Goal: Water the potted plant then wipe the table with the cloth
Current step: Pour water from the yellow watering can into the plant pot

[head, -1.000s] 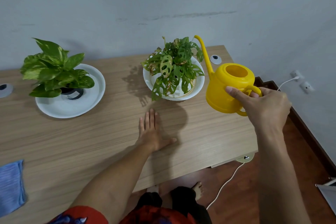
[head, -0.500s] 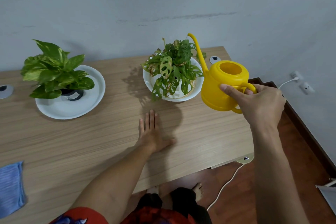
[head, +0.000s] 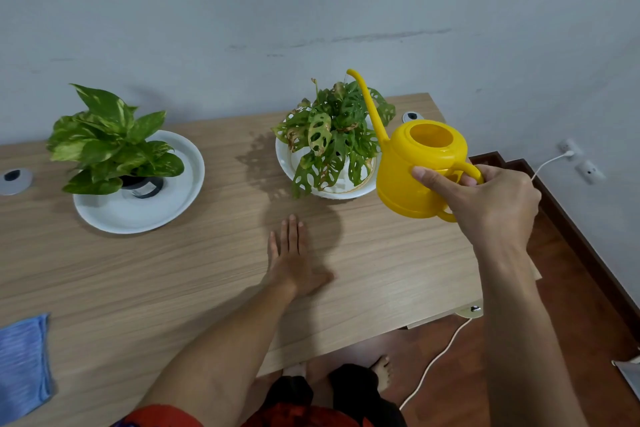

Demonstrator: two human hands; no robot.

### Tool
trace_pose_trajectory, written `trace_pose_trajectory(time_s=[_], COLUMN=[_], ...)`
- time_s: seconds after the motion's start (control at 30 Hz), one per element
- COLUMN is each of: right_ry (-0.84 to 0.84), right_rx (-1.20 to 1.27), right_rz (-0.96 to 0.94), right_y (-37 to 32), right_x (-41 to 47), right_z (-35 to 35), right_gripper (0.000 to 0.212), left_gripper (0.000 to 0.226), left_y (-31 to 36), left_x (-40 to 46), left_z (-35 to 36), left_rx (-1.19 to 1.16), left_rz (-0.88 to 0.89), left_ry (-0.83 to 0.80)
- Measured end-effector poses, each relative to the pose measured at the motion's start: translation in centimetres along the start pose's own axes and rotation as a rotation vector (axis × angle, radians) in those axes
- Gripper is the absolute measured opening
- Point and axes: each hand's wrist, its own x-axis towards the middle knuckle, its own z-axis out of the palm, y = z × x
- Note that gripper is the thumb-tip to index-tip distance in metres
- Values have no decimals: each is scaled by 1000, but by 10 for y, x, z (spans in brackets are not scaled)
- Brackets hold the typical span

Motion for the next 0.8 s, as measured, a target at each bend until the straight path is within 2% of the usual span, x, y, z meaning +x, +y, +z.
trace_pose_trajectory(time_s=[0.2,0.67,0.8], right_ry=[-9,-28,-22], right_rx=[-6,16,18], right_rz=[-22,-40,-47], right_y=[-1,-7,-7], right_x=[-3,-13,-15], right_z=[2,3,3], right_gripper=[81,57,67], left_gripper=[137,140,140], left_y=[0,0,0], left_x=[-1,-2,-2], left_z=[1,-1,-1], left_rx=[-11,-14,-24], left_rz=[9,12,12], left_ry=[12,14,16])
